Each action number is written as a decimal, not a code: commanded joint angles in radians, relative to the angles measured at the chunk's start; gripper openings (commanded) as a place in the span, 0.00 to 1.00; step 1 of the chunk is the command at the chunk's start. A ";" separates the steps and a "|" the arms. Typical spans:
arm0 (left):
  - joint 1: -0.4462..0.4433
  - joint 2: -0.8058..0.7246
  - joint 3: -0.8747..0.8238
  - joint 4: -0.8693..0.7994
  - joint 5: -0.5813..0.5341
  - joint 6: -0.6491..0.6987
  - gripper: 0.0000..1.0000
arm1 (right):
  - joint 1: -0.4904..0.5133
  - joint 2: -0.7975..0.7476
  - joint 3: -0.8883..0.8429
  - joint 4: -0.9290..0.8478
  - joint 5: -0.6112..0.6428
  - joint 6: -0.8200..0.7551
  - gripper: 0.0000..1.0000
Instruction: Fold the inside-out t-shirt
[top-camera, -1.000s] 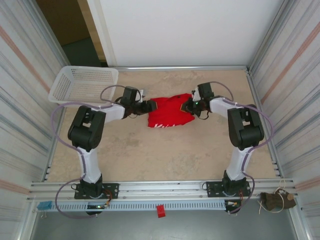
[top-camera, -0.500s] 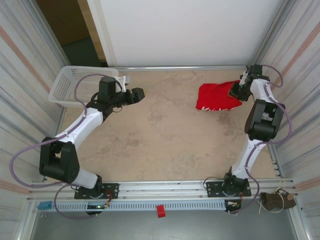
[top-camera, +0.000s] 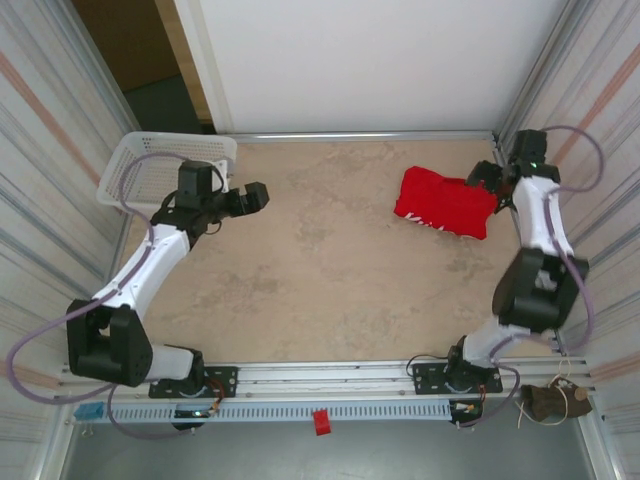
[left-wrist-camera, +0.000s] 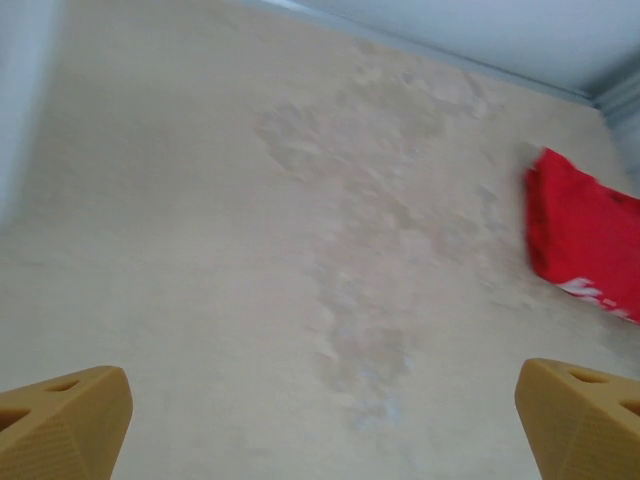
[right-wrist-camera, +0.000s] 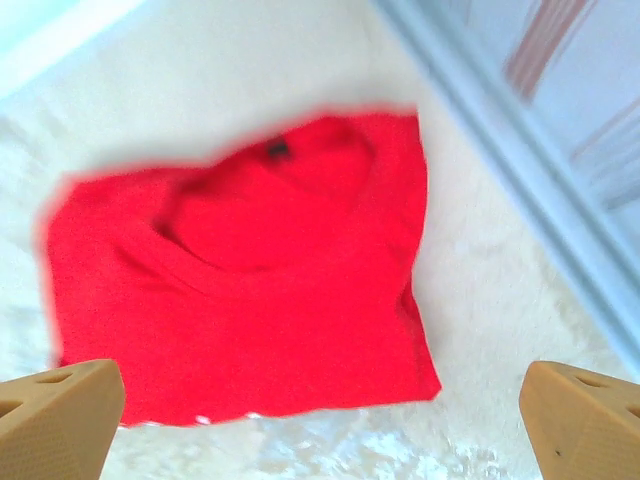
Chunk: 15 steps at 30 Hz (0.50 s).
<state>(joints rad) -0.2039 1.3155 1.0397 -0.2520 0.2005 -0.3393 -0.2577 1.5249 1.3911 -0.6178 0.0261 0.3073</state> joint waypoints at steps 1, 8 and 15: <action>0.003 -0.116 -0.101 0.102 -0.294 0.159 0.99 | 0.058 -0.189 -0.224 0.252 0.071 0.018 0.99; 0.017 -0.115 -0.413 0.480 -0.593 0.360 0.99 | 0.178 -0.333 -0.763 0.793 0.057 -0.121 0.99; 0.074 0.122 -0.553 0.862 -0.460 0.436 0.99 | 0.247 0.022 -0.947 1.393 0.071 -0.232 0.99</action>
<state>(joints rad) -0.1425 1.4384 0.5091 0.3737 -0.2848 0.0063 -0.0189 1.4544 0.4808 0.3683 0.0849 0.1497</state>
